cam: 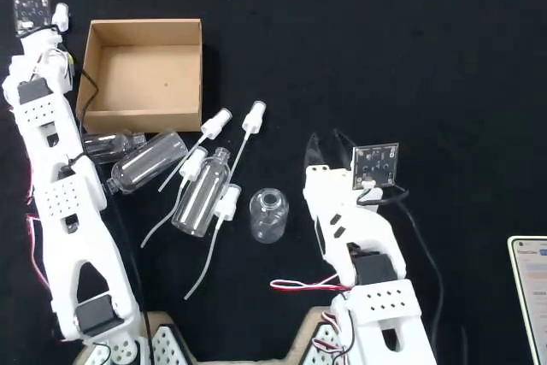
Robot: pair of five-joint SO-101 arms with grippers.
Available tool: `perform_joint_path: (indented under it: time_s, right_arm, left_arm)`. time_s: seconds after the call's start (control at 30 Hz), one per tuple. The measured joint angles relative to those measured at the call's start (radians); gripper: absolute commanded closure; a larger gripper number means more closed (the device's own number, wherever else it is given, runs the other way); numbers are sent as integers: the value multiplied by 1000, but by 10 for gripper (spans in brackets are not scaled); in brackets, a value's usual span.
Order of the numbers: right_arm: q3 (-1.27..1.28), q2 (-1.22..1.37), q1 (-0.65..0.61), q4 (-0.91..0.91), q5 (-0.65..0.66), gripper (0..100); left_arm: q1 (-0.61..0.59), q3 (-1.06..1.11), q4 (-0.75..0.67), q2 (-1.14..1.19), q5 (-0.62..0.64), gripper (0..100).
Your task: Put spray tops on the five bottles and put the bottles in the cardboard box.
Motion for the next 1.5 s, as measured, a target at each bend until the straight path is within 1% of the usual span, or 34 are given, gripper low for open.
perform_joint_path:
  time_s: [0.3,0.33,0.4,0.43,0.47,0.53,0.87,1.0,1.2,1.5]
  right_arm:
    - [0,0,0,0,0,884]
    - [0,0,0,0,0,884]
    - [0,0,0,0,0,884]
    - [0,0,0,0,0,884]
    - [0,0,0,0,0,884]
    - [0,0,0,0,0,884]
    - [0,0,0,0,0,884]
    - [0,0,0,0,0,884]
    - [0,0,0,0,0,884]
    - [0,0,0,0,0,884]
  left_arm:
    - [0,0,0,0,0,853]
    - [0,0,0,0,0,873]
    - [0,0,0,0,0,959]
    - [0,0,0,0,0,981]
    - [0,0,0,0,0,960]
    - [0,0,0,0,0,976]
    - [0,0,17,0,0,972]
    - [0,0,124,-9,6,971]
    - [-3,0,408,-149,109,971]
    - [-6,0,697,-275,126,971]
